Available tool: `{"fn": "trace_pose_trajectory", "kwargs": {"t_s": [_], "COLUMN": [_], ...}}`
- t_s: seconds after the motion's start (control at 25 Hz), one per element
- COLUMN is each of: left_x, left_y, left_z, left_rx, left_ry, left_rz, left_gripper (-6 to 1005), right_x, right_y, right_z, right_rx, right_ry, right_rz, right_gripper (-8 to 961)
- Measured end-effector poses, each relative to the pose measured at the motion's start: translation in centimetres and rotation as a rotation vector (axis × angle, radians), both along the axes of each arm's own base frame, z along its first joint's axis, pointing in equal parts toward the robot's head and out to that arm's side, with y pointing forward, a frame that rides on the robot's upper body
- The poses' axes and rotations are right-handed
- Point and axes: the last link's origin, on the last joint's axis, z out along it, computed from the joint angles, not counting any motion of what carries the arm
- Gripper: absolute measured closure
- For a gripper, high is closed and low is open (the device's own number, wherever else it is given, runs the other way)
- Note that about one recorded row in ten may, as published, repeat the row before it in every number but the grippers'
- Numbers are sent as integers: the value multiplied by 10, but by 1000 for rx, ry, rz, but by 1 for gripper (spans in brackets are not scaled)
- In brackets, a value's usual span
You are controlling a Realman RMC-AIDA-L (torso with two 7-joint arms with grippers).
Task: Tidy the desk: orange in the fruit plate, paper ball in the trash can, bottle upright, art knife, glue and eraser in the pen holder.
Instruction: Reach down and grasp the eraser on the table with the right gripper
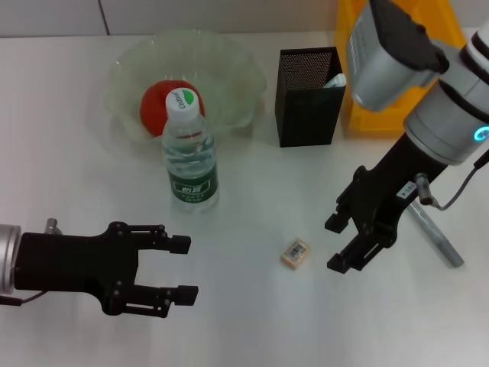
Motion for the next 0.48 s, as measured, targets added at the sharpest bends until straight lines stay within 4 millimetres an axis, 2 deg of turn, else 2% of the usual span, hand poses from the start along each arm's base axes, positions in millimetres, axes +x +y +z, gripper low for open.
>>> {"fn": "trace_pose_trajectory", "kwargs": {"t_s": [0.28,0.48], "left_x": [1,2], "left_y": [-3,-4], "left_z": [-1,-3], "left_rx": [3,-2], "left_ry": [-27,-33], "left_rz": [8,11], "left_gripper": [216,216], "right_x": [3,9], "right_y": [5,3], "right_z": [-12,-31], "right_rx": [-19,-34], "right_ry": [16,-20], "right_rz": [115,177], "right_gripper": [313,312]}}
